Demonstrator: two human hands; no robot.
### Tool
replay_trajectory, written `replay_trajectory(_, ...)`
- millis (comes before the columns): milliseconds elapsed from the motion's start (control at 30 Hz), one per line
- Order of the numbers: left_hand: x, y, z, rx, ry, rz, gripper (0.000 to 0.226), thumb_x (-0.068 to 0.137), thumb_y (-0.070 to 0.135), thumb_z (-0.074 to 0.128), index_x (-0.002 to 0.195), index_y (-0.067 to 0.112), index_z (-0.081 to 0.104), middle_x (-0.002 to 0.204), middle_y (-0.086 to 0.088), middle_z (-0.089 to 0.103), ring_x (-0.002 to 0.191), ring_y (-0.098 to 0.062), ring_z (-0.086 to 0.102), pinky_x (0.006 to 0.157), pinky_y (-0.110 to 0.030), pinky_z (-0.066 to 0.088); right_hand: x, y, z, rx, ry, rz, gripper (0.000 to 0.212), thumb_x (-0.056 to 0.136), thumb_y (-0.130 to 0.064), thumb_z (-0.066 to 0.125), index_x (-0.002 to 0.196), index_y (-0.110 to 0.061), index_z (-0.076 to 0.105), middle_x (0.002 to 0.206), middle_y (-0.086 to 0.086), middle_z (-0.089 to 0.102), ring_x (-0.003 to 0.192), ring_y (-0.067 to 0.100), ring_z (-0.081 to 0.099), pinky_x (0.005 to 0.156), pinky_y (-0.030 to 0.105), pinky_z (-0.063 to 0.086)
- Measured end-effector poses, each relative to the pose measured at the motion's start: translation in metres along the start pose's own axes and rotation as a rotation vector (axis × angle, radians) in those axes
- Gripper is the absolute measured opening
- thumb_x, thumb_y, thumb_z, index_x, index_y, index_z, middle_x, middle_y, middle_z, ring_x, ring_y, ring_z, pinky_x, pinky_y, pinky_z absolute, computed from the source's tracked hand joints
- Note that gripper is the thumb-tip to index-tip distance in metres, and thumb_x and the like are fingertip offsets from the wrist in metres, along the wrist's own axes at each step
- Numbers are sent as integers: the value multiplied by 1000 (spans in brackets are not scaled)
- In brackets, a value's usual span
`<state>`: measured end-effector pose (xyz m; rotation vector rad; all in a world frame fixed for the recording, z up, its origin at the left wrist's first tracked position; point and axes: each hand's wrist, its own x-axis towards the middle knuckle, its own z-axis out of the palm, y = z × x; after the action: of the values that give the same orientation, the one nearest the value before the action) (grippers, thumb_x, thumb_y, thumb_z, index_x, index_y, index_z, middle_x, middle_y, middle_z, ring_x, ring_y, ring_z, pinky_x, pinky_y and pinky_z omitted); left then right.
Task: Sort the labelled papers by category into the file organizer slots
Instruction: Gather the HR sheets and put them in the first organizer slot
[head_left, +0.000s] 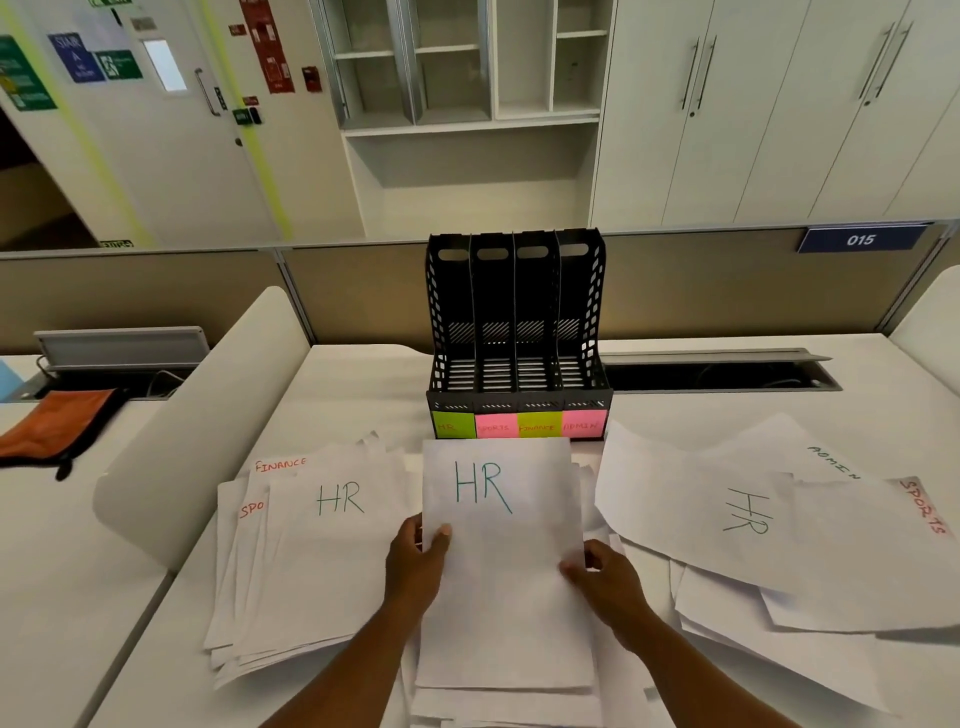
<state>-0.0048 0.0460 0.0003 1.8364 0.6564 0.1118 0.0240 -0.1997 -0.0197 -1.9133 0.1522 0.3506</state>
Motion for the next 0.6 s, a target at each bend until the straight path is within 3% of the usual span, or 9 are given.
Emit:
replay_trajectory(67, 2, -4, -9, 165, 2, 49, 49, 84, 38, 70, 126, 19, 53, 111, -1, 62, 101, -20, 59, 78, -26, 49, 1, -1, 0, -42, 46, 24, 6, 85, -22, 64, 84, -16, 66, 82, 1, 68, 76, 17, 62, 64, 27, 48)
replay_trajectory(167, 2, -16, -25, 539, -61, 129, 73, 72, 52, 76, 132, 27, 45, 121, 4, 52, 116, -17, 49, 90, -30, 47, 3, -1, -2, -115, 87, 67, 12, 86, -19, 58, 76, -15, 63, 73, 2, 63, 65, 15, 55, 55, 23, 43)
replay_trajectory(267, 2, -22, -34, 853, -112, 31, 90, 66, 53, 77, 140, 27, 33, 139, 0, 37, 131, -20, 37, 101, -36, 41, 5, 2, -3, -167, 99, 109, 15, 88, -15, 53, 77, -13, 63, 76, 3, 63, 67, 16, 56, 55, 23, 43)
replay_trajectory(367, 1, -19, -36, 1044, -58, -22, 81, 71, 37, 74, 139, 22, 34, 136, -4, 38, 127, -21, 41, 100, -34, 43, 4, 4, -1, -175, 100, 145, 17, 90, -14, 50, 80, -14, 63, 77, 3, 63, 69, 16, 56, 55, 21, 41)
replay_trajectory(600, 0, -6, -36, 1196, -90, -61, 60, 79, 29, 67, 130, 13, 40, 127, -6, 47, 116, -21, 51, 90, -29, 48, 2, -2, 7, -178, 86, 165, 18, 87, -10, 47, 82, -14, 63, 79, 2, 63, 70, 17, 57, 55, 23, 43)
